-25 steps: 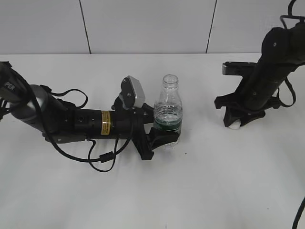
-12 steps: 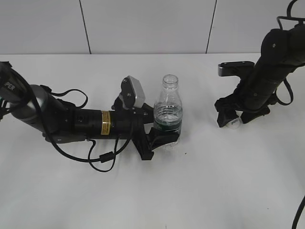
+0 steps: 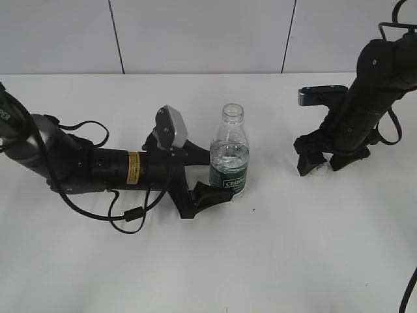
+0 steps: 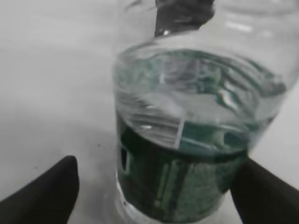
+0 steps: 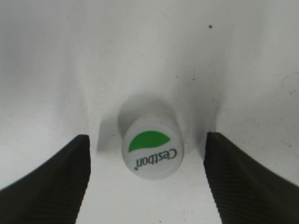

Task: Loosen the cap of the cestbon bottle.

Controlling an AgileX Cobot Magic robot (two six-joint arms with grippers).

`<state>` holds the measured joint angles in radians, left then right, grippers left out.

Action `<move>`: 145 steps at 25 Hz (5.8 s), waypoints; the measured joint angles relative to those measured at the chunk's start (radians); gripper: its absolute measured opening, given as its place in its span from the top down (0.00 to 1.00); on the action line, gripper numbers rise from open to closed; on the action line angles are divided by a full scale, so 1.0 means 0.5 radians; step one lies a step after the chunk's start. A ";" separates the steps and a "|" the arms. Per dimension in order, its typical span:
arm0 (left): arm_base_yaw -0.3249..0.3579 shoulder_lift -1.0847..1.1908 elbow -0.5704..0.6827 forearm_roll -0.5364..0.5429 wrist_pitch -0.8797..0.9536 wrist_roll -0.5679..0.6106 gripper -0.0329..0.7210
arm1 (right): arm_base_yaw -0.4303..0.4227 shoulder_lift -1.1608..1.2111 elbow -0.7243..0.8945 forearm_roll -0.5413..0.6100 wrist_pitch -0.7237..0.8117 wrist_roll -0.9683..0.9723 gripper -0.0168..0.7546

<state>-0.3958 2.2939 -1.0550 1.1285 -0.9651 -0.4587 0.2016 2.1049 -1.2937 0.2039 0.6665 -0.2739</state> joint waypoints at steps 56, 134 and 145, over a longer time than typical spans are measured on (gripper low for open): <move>0.348 -1.563 -0.124 -1.663 4.061 0.698 0.17 | -0.017 -1.428 -0.060 -0.847 0.688 0.277 0.23; 0.348 -4.497 1.070 -1.995 4.072 0.749 0.18 | -0.329 -4.223 1.558 -0.166 0.887 0.166 0.23; 0.348 -4.601 1.070 -1.988 4.072 0.749 0.18 | -0.329 -4.223 1.561 -0.172 0.882 0.166 0.23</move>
<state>-0.2216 -0.0067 -0.5197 0.1344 1.0709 -0.0841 0.0370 -0.0064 -0.5133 0.1177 1.1077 -0.1912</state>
